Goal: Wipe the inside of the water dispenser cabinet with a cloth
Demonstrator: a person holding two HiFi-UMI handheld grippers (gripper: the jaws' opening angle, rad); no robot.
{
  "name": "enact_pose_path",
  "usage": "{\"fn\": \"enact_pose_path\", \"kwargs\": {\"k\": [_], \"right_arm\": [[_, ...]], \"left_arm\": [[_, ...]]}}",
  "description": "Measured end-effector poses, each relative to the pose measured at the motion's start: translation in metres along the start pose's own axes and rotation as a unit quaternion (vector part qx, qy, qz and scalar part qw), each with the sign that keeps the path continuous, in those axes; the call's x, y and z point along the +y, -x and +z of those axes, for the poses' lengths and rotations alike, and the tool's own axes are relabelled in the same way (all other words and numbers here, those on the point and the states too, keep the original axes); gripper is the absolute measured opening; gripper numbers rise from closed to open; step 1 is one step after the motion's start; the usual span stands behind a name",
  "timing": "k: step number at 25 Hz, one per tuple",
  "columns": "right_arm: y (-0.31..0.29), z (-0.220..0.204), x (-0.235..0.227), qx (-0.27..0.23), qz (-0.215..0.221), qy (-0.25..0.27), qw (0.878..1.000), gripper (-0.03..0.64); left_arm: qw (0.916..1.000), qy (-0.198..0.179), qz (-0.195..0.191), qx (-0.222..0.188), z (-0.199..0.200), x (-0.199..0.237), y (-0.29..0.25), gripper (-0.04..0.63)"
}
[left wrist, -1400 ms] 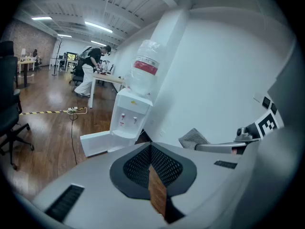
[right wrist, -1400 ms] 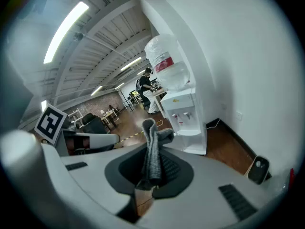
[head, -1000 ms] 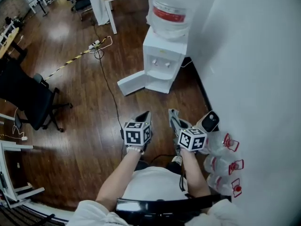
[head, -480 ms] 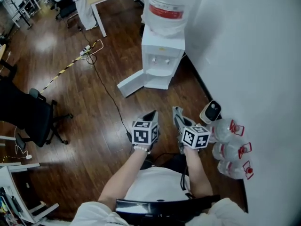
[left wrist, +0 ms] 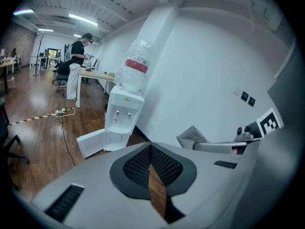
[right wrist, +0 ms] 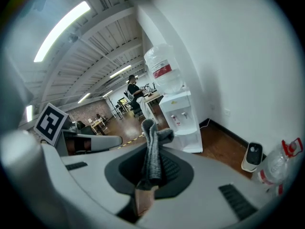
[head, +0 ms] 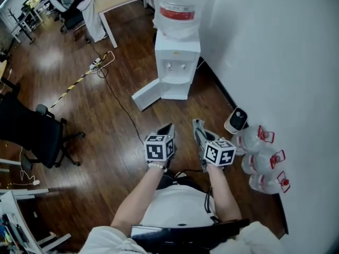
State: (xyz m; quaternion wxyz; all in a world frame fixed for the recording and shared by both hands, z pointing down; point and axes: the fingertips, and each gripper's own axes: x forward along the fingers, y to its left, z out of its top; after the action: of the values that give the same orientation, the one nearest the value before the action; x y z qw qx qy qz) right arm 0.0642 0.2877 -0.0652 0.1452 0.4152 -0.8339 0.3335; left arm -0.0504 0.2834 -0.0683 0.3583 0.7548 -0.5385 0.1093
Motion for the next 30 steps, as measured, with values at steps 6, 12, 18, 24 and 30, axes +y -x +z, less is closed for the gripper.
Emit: {"fn": "enact_pose_path", "kwargs": {"k": [6, 12, 18, 24, 30], "right_arm": [[0.014, -0.027, -0.002, 0.005, 0.012, -0.001, 1.000, 0.037], [0.023, -0.018, 0.001, -0.010, 0.023, 0.003, 1.000, 0.037], [0.003, -0.011, -0.006, -0.013, 0.027, 0.001, 1.000, 0.038], [-0.050, -0.002, -0.019, 0.000, 0.014, -0.011, 1.000, 0.038], [-0.130, 0.017, -0.036, 0.014, -0.013, -0.014, 1.000, 0.037]], "left_arm": [[0.9998, -0.001, 0.018, -0.009, -0.019, -0.010, 0.018, -0.003], [0.9993, -0.002, 0.031, -0.023, -0.013, -0.012, 0.022, -0.003], [0.9992, -0.013, 0.032, -0.022, 0.000, -0.003, 0.011, -0.003], [0.9995, -0.011, 0.030, -0.004, 0.014, 0.037, -0.028, -0.003], [0.9995, 0.002, 0.014, 0.028, 0.037, 0.096, -0.094, -0.003]]}}
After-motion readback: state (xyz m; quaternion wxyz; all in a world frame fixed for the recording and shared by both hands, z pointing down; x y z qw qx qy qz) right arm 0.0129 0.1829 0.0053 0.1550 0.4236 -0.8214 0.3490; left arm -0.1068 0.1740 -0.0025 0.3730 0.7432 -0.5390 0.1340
